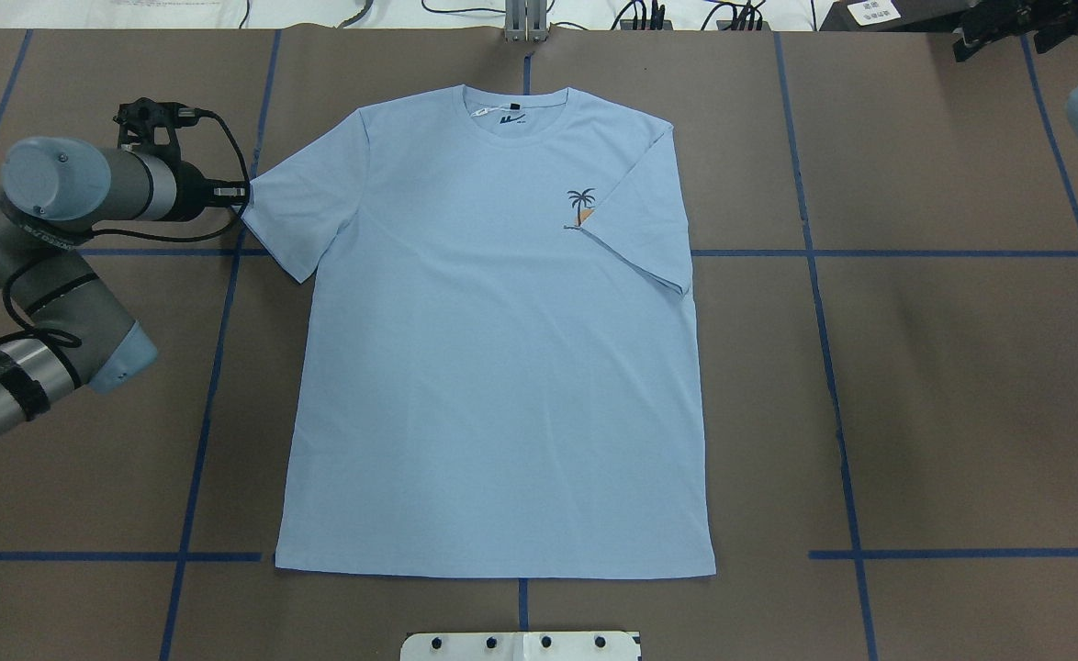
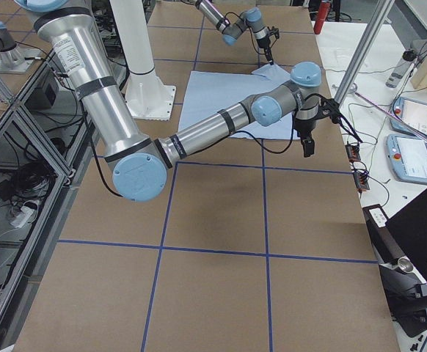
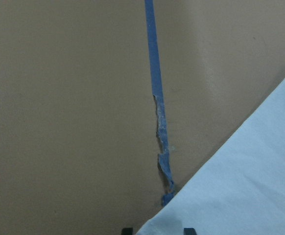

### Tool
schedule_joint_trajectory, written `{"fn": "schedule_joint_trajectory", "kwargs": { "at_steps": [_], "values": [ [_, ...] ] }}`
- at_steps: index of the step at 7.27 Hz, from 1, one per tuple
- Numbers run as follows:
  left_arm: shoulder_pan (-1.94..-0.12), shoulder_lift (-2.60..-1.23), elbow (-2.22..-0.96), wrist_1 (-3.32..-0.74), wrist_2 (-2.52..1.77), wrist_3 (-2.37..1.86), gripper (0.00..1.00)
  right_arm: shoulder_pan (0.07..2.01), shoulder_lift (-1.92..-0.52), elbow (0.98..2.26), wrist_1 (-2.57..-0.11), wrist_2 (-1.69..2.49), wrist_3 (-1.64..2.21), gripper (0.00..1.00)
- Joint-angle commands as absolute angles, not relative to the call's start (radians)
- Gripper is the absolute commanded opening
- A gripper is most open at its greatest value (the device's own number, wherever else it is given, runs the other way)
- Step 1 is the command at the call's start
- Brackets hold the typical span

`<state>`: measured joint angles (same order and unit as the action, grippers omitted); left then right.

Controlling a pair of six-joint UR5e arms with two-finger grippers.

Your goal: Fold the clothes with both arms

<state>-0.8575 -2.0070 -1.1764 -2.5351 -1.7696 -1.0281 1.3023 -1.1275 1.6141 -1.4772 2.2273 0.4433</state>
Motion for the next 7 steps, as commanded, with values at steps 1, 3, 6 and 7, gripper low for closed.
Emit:
{"fn": "schedule_joint_trajectory", "kwargs": {
  "at_steps": [1,3,6,7],
  "values": [
    [-0.856,-2.006,-1.177,-2.536,-1.766,-1.029,0.29,1.302,-1.126,1.614,-1.477,2.227,0.443,1.00],
    [-0.856,-2.006,-1.178,-2.534,-1.766,-1.031,0.15,1.302,-1.126,1.614,-1.477,2.227,0.445,1.00],
    [-0.857,-1.996,-1.181,-2.533,-1.766,-1.006,0.24,1.302,-1.126,1.615,-1.477,2.227,0.445,1.00],
    [-0.857,-1.996,-1.178,-2.533,-1.766,-0.991,0.24,1.302,-1.126,1.614,-1.477,2.227,0.445,1.00]
  ]
}}
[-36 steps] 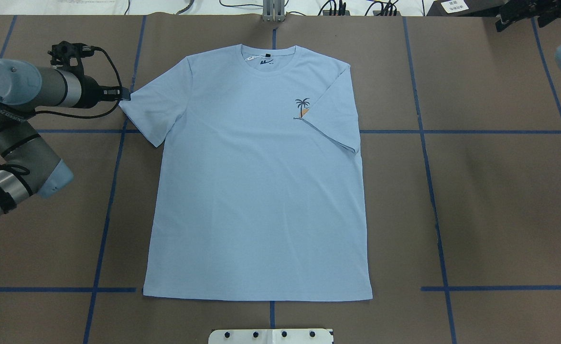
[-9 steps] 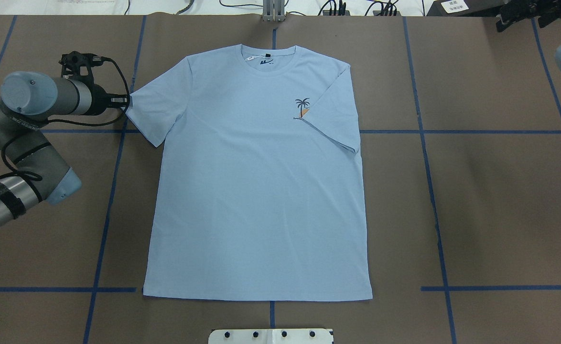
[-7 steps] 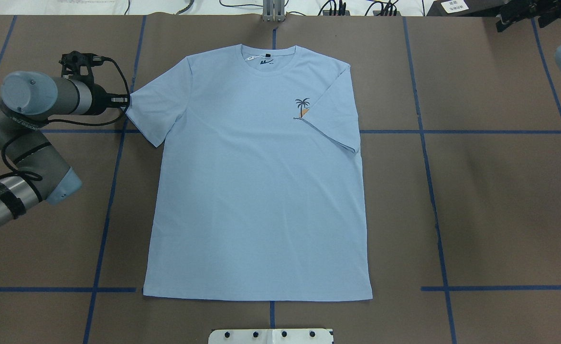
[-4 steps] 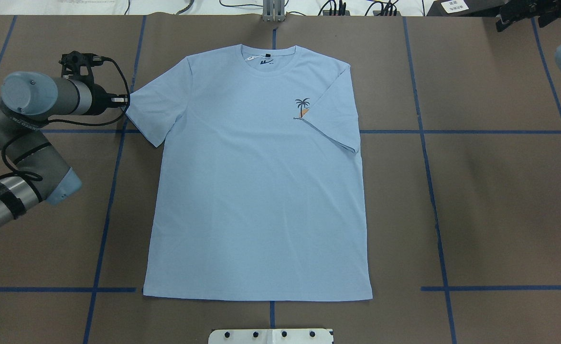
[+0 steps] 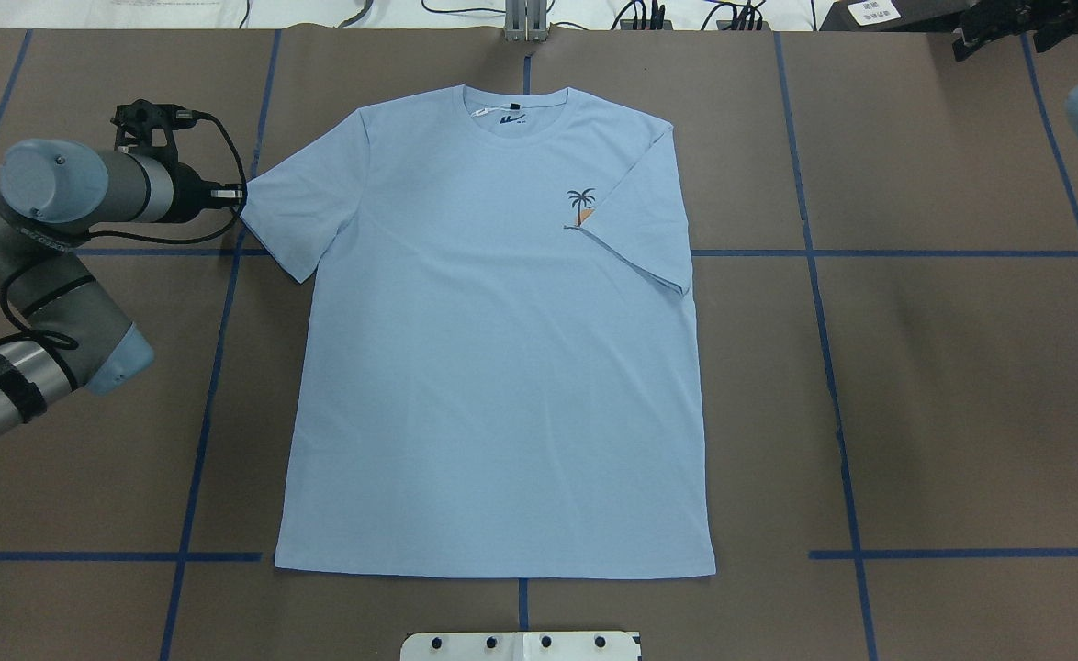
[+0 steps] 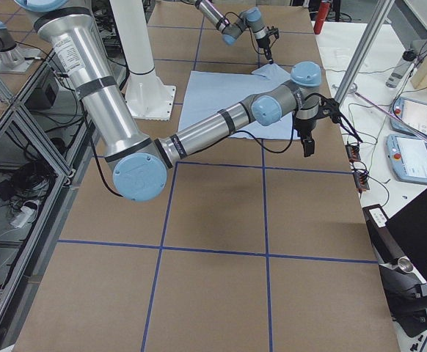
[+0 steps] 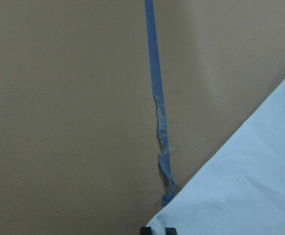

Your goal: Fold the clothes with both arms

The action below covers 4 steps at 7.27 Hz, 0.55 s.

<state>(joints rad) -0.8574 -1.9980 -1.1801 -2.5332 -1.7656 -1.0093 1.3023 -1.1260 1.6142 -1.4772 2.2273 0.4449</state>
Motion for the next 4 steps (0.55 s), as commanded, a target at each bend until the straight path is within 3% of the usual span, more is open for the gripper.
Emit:
{"fn": "schedule_joint_trajectory", "kwargs": {
  "at_steps": [1,3,4],
  "values": [
    [-0.857,-1.999,-1.178,-2.533,-1.766,-0.991,0.24,1.301,-1.126,1.614,-1.477,2.227,0.445,1.00],
    [-0.857,-2.002,-1.178,-2.533,-1.766,-0.994,0.23,1.301,-1.126,1.614,-1.477,2.227,0.445,1.00],
    [-0.856,-2.008,-1.178,-2.531,-1.764,-0.999,0.16,1.301,-1.126,1.614,-1.477,2.227,0.445,1.00]
  ]
}}
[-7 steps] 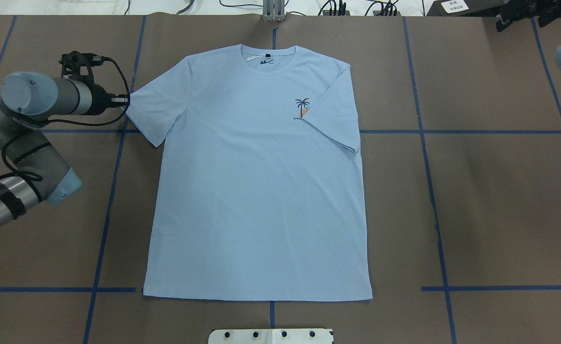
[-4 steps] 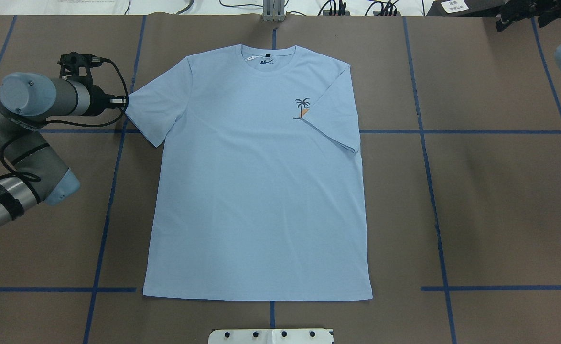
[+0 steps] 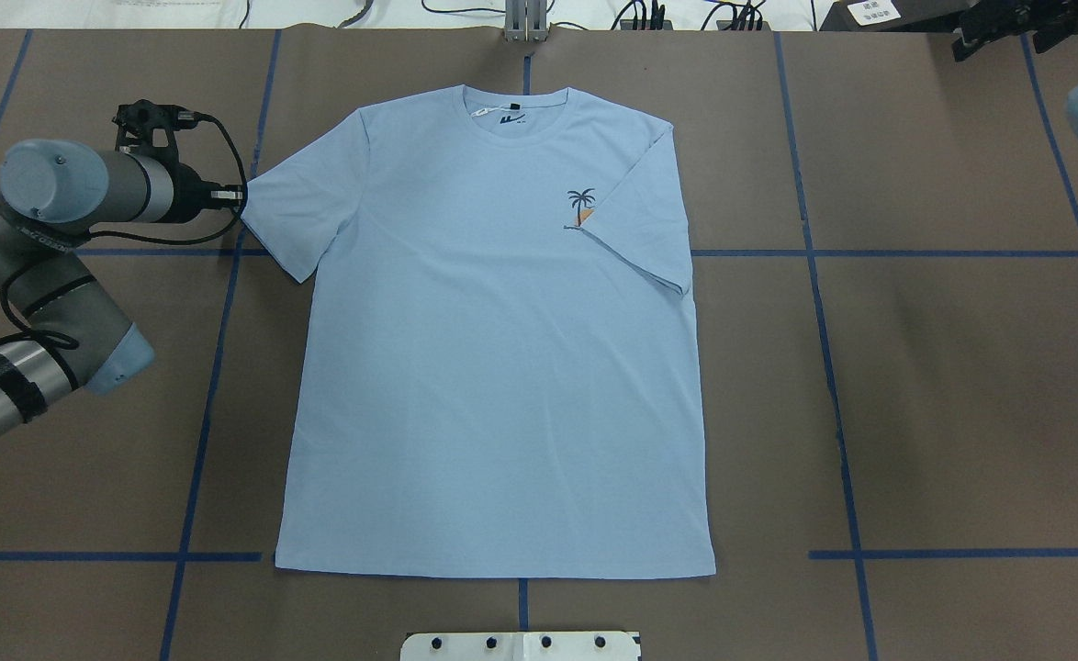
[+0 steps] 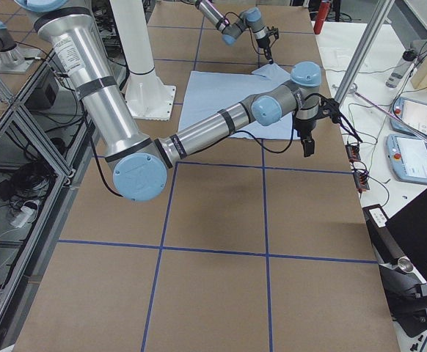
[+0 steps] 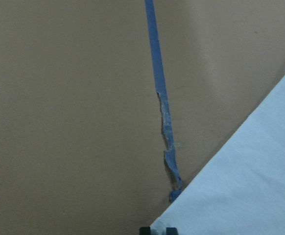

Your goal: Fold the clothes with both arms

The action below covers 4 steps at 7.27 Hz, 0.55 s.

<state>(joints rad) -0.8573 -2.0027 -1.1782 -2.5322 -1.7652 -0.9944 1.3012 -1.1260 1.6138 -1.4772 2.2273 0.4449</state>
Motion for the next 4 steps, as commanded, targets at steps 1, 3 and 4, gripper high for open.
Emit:
{"fn": "schedule_joint_trajectory", "kwargs": {
  "at_steps": [1,3,4],
  "values": [
    [-0.854,-2.009,-1.181,-2.533,-1.766,-1.002,0.01,1.301,-1.126,1.614,-1.477,2.227,0.445,1.00],
    [-0.853,-2.010,-1.183,-2.531,-1.766,-1.002,0.00,1.301,-1.126,1.614,-1.477,2.227,0.445,1.00],
    [-0.853,-2.013,-1.198,-2.528,-1.766,-1.006,0.00,1.301,-1.127,1.614,-1.477,2.227,0.445,1.00]
  ]
}}
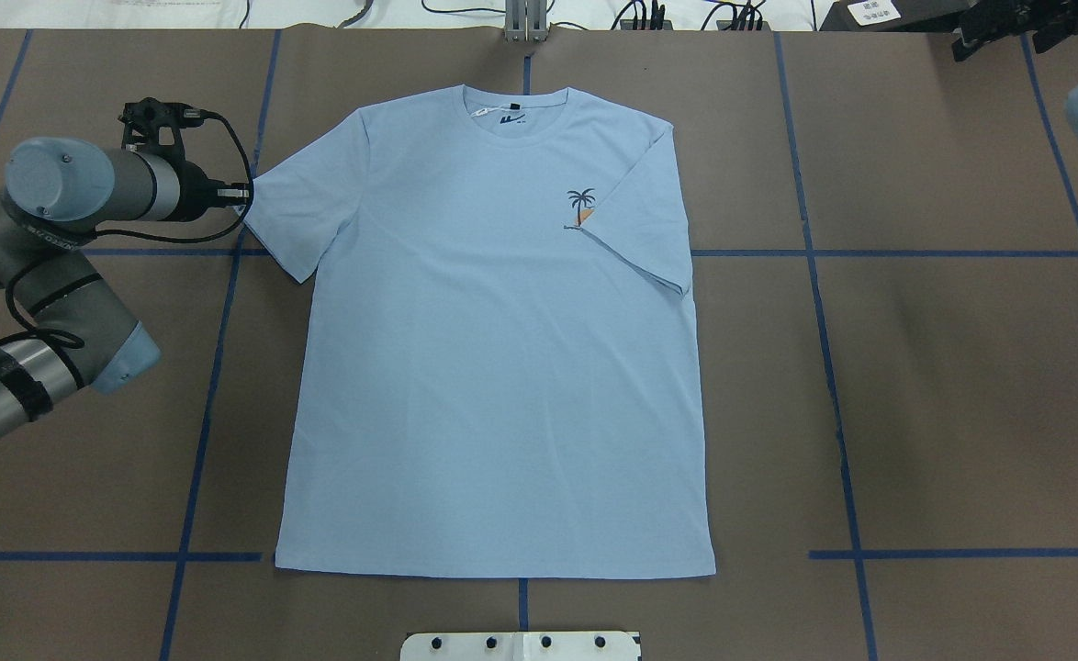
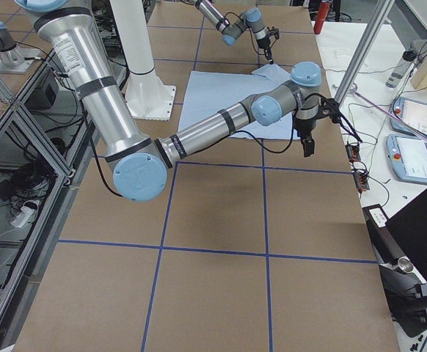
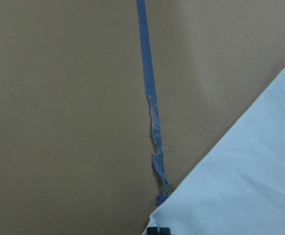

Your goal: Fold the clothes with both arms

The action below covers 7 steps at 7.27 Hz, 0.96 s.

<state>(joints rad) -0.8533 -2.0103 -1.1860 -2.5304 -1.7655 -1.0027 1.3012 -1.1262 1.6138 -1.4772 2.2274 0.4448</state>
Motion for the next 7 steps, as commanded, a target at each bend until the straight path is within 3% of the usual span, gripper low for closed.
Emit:
{"fn": "schedule_joint_trajectory", "kwargs": {
  "at_steps": [1,3,7],
  "values": [
    [-0.853,-2.013,-1.250,-2.514,-1.769,-1.008,0.00,1.301,-1.127,1.614,-1.477,2.227,0.445,1.00],
    [-0.829,-2.058,-1.316,-2.386,-1.769,-1.087,0.00,1.302,-1.127,1.614,-1.477,2.227,0.445,1.00],
    [-0.707,-2.256,-1.301,-2.137,-1.700,-1.258,0.00,1.301,-1.127,1.614,-1.477,2.227,0.445,1.00]
  ]
}}
